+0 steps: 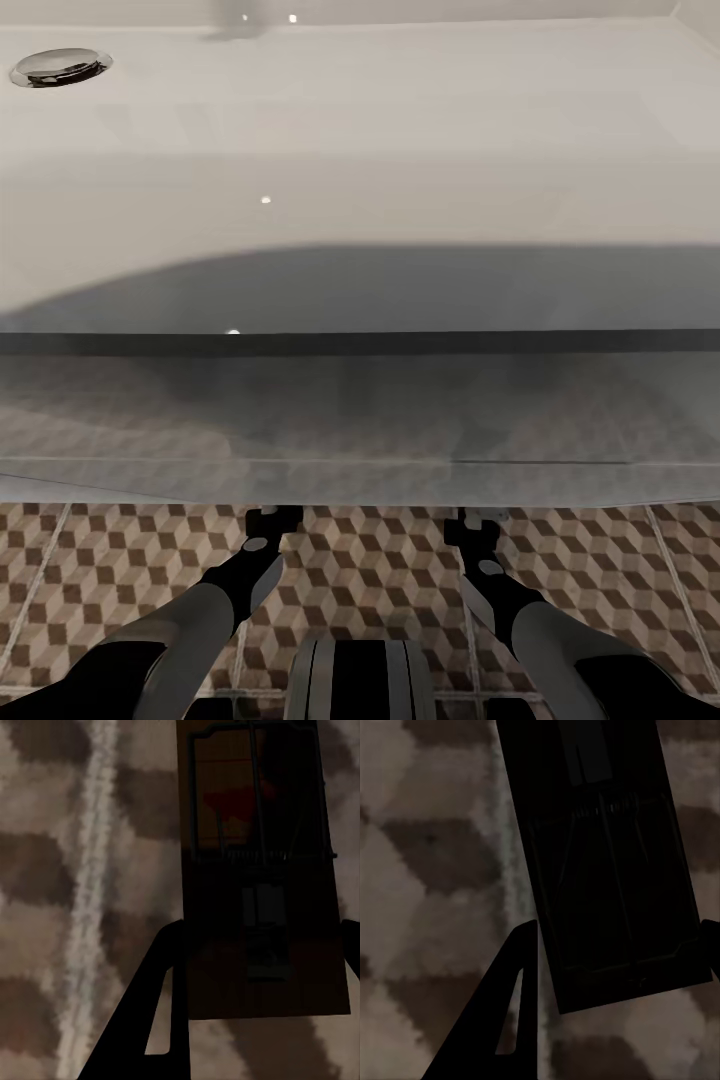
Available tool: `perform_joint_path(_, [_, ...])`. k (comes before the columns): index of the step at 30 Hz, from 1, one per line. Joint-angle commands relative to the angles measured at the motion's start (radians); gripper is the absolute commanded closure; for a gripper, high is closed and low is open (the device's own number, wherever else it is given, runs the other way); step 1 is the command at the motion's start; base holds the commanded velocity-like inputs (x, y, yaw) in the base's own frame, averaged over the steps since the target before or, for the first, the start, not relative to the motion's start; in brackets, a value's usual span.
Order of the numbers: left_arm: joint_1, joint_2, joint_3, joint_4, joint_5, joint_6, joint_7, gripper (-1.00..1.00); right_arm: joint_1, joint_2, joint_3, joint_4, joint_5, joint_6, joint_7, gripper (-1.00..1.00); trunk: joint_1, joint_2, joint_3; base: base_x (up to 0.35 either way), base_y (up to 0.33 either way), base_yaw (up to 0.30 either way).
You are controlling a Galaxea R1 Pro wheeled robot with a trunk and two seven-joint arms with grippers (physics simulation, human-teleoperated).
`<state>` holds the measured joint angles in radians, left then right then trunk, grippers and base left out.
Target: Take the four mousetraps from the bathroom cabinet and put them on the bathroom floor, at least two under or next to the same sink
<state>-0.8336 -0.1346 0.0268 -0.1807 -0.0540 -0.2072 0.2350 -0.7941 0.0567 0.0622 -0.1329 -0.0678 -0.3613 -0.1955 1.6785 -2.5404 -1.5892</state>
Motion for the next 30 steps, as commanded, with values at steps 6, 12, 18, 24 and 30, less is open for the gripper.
perform_joint_path(6, [-0.001, 0.000, 0.002, 0.001, -0.007, -0.003, 0.006, 1.00, 0.000, 0.000, 0.007, 0.001, -0.009, -0.004, -0.002, 1.00, 0.000, 0.000, -0.001, 0.000, 0.000, 0.000])
perform_joint_path(12, [-0.001, 0.000, 0.001, 0.001, -0.007, -0.005, 0.006, 1.00, 0.000, 0.001, 0.007, 0.001, -0.008, -0.004, -0.002, 1.00, 0.000, 0.000, -0.001, 0.000, 0.000, 0.000])
perform_joint_path(18, [-0.001, 0.002, 0.001, 0.001, -0.007, -0.007, 0.006, 1.00, 0.000, 0.003, 0.007, 0.001, -0.007, -0.003, -0.001, 1.00, 0.000, 0.000, -0.001, 0.000, 0.000, 0.000])
perform_joint_path(24, [-0.001, 0.002, 0.002, 0.001, -0.006, -0.007, 0.006, 1.00, 0.000, 0.002, 0.006, 0.001, -0.008, -0.001, -0.001, 1.00, 0.000, 0.000, -0.001, 0.000, 0.000, 0.000])
perform_joint_path(30, [-0.001, -0.002, 0.003, 0.001, -0.007, -0.008, 0.006, 1.00, 0.000, 0.002, 0.005, 0.002, -0.010, 0.005, 0.001, 1.00, 0.000, 0.000, -0.001, 0.000, 0.000, 0.000])
